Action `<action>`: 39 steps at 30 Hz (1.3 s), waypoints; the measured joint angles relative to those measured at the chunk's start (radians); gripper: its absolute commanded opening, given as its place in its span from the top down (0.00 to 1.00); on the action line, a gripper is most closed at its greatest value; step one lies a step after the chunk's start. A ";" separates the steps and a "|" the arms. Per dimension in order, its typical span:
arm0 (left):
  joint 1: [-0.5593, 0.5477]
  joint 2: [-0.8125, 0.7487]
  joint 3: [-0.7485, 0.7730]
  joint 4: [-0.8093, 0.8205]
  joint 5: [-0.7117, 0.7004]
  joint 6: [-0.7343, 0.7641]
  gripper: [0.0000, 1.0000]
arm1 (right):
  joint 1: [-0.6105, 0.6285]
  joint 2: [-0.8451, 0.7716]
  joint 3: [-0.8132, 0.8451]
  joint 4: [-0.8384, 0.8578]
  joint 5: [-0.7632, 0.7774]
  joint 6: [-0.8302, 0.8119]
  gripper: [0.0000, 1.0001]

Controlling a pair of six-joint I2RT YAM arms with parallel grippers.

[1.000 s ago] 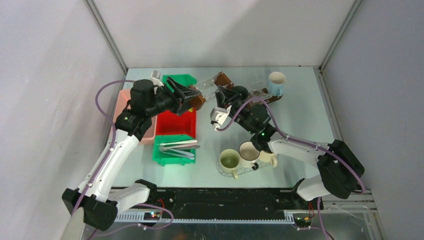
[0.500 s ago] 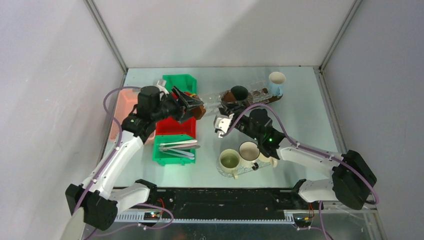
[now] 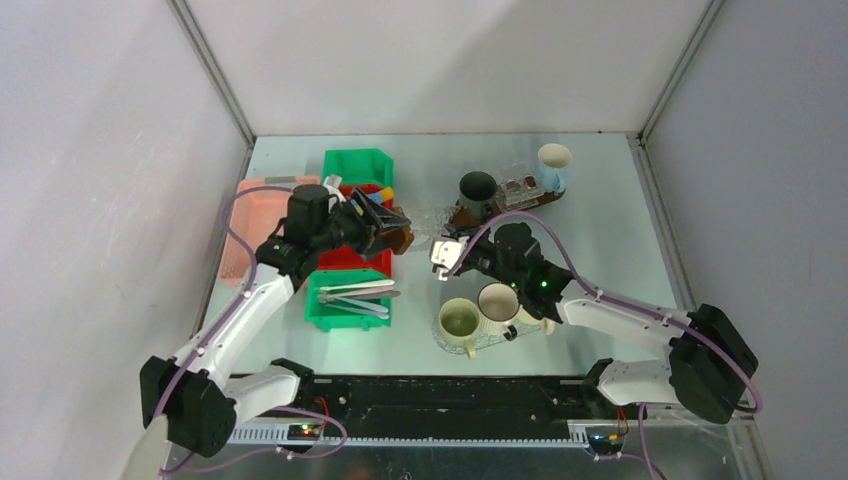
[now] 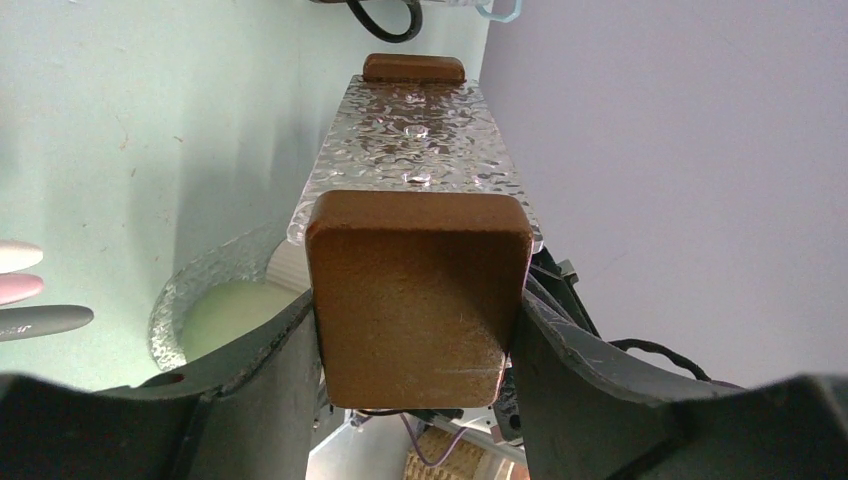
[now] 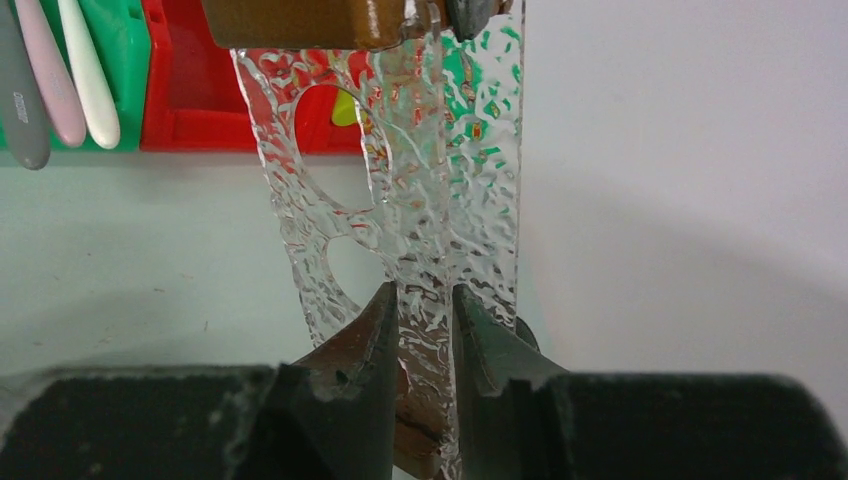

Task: Prepare toiletry sets of a toothbrush and toothpaste on the tray
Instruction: Pick up the toothpaste holder from the center of the board.

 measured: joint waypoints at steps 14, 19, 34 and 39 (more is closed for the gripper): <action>0.000 0.015 -0.014 0.166 0.030 -0.129 1.00 | -0.090 -0.251 -0.036 -0.014 0.018 0.395 0.38; 0.000 0.017 -0.014 0.231 0.055 -0.181 1.00 | -0.164 -0.373 -0.138 0.053 0.039 0.568 0.37; -0.015 0.016 -0.014 0.293 0.107 -0.246 1.00 | -0.233 -0.244 -0.231 0.377 0.151 0.888 0.35; -0.021 0.009 -0.014 0.298 0.112 -0.262 1.00 | -0.233 -0.192 -0.231 0.467 0.167 0.933 0.35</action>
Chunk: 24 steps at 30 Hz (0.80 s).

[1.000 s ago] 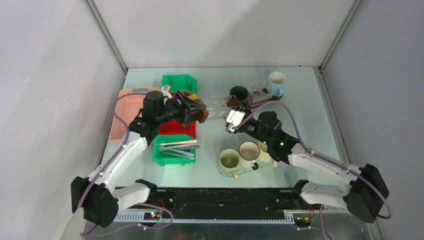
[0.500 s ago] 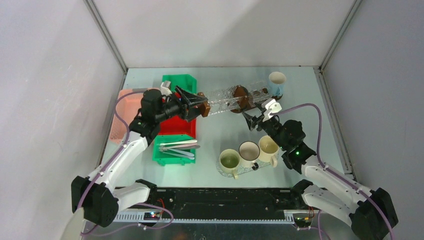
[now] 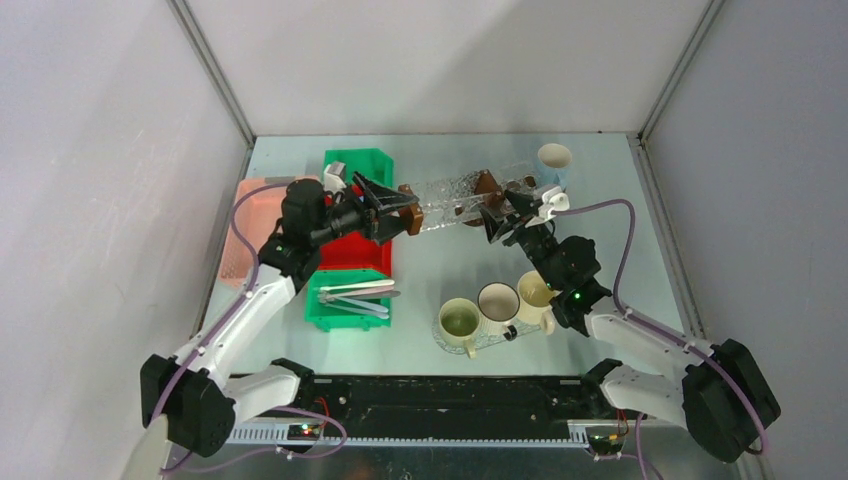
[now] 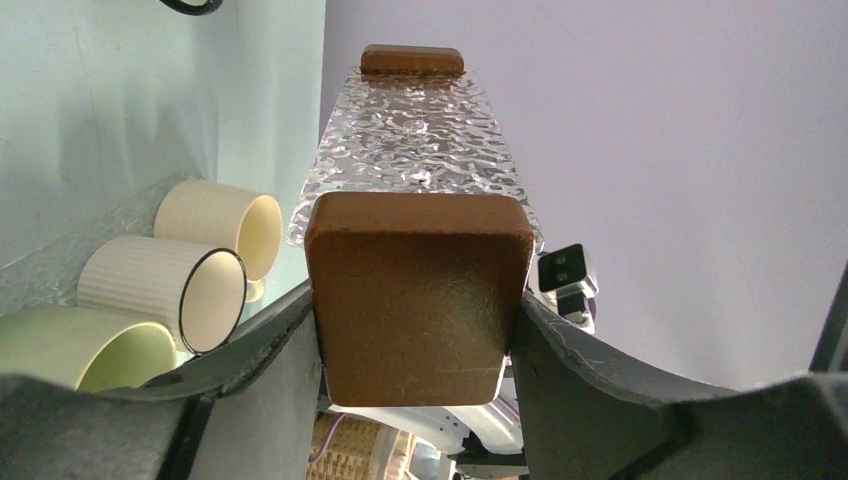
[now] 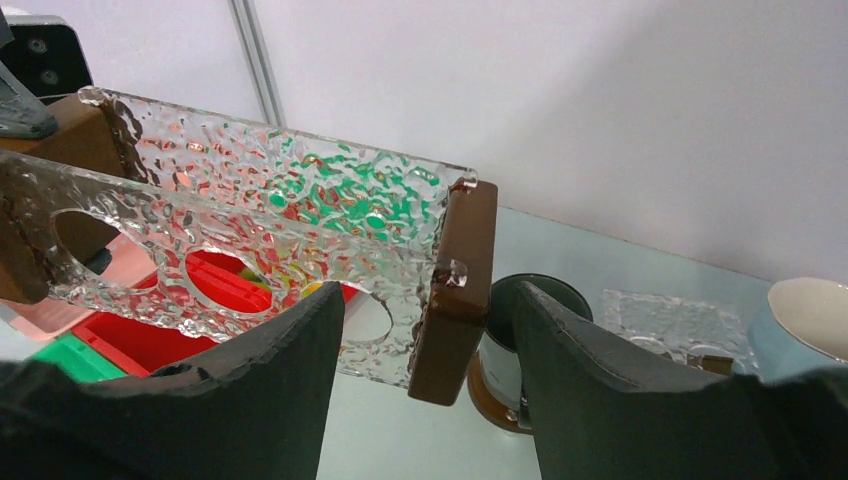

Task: Prepare toiletry sets of a toothbrush and toothpaste on the tray
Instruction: Pick up the toothpaste holder from the center of the board.

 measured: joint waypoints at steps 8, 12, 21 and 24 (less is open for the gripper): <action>-0.010 -0.031 0.000 0.033 0.015 -0.029 1.00 | -0.002 0.055 0.000 0.082 0.007 0.026 0.40; -0.013 -0.032 -0.006 0.036 0.016 -0.032 1.00 | -0.002 0.087 0.000 0.129 0.010 0.028 0.42; -0.027 -0.040 -0.017 0.047 0.025 -0.043 1.00 | -0.002 0.110 0.000 0.190 0.023 0.014 0.76; -0.028 -0.043 -0.026 0.055 0.027 -0.049 0.95 | -0.003 0.110 0.000 0.192 0.027 0.022 0.95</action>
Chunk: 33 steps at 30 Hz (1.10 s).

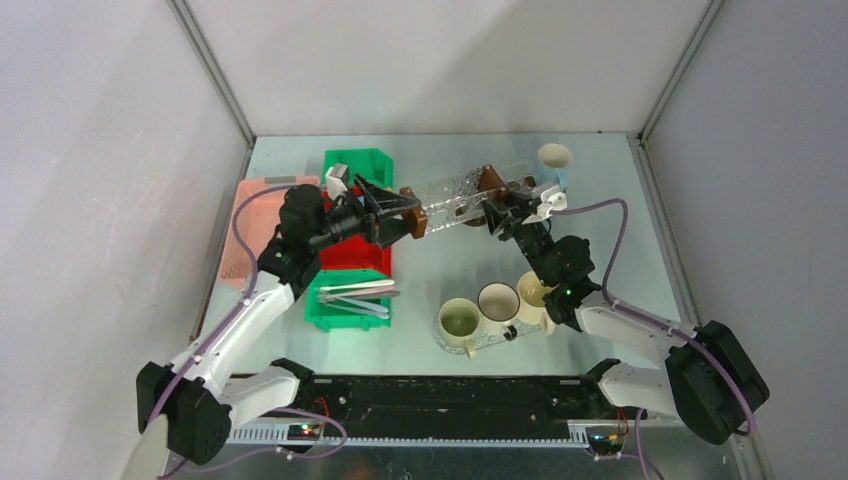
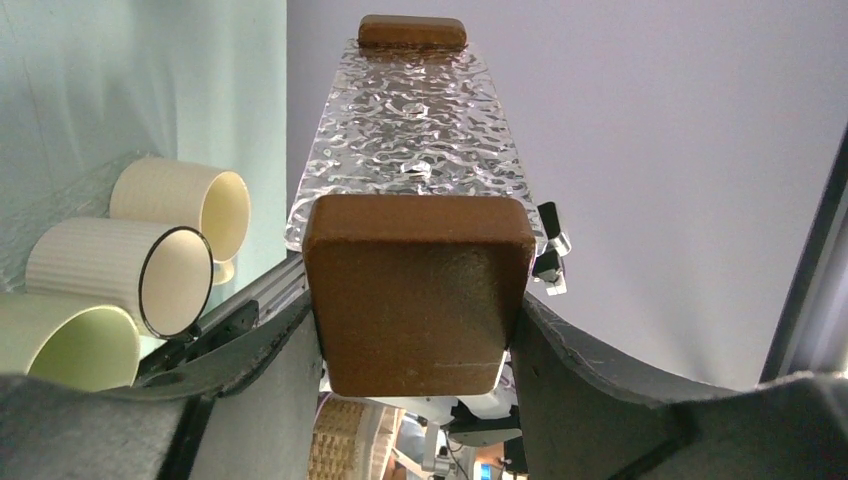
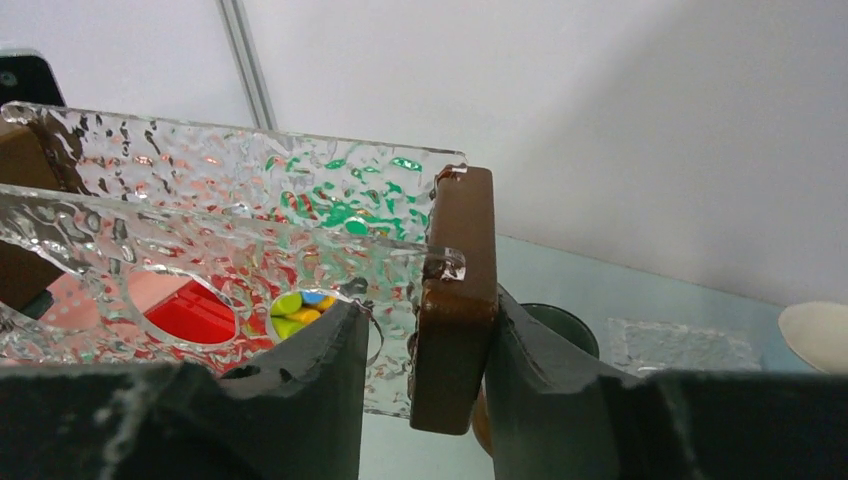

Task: Prepare toiletry sets of a toothbrush and toothpaste on the tray
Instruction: Pick up the toothpaste holder from the center of the board, then place the toothpaste holder at the center of the board.

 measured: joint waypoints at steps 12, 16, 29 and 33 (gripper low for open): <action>-0.021 -0.017 -0.021 -0.038 0.000 0.047 0.11 | 0.013 -0.214 0.005 -0.339 0.018 -0.063 1.00; -0.005 -0.016 -0.015 -0.117 -0.049 0.134 0.01 | 0.001 -0.288 0.041 -0.552 0.072 -0.114 1.00; 0.003 -0.035 0.193 -0.467 -0.408 0.660 0.00 | -0.007 -0.243 0.340 -1.271 0.185 -0.097 1.00; 0.003 -0.091 0.198 -0.522 -0.537 0.830 0.00 | -0.024 -0.141 0.433 -1.402 0.175 -0.068 1.00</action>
